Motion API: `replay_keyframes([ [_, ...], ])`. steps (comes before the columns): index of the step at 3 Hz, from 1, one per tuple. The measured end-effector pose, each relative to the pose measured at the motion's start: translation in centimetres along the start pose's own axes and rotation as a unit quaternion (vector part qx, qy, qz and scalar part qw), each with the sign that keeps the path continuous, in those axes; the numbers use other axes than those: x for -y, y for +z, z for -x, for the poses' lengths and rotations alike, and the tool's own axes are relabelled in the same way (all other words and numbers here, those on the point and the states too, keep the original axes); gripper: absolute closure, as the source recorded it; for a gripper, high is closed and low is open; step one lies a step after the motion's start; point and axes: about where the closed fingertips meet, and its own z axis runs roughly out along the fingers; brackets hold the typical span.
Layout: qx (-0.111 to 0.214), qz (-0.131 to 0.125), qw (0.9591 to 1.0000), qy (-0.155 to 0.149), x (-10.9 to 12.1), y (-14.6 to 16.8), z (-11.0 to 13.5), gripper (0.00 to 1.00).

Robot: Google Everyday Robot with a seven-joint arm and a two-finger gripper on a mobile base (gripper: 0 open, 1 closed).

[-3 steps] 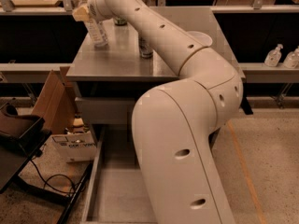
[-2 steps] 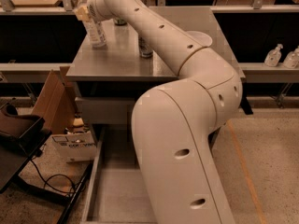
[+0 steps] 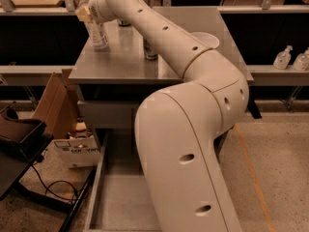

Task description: Place blue plastic bottle into middle drawer

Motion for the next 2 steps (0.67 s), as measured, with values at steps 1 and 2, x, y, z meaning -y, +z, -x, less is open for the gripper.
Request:
replay_keyframes([
  [1, 0.017, 0.021, 0.9996, -0.009, -1.6, -1.4, 1.2, 1.0],
  [2, 0.037, 0.05, 0.998, -0.017, -4.5, -4.9, 3.2, 1.0],
])
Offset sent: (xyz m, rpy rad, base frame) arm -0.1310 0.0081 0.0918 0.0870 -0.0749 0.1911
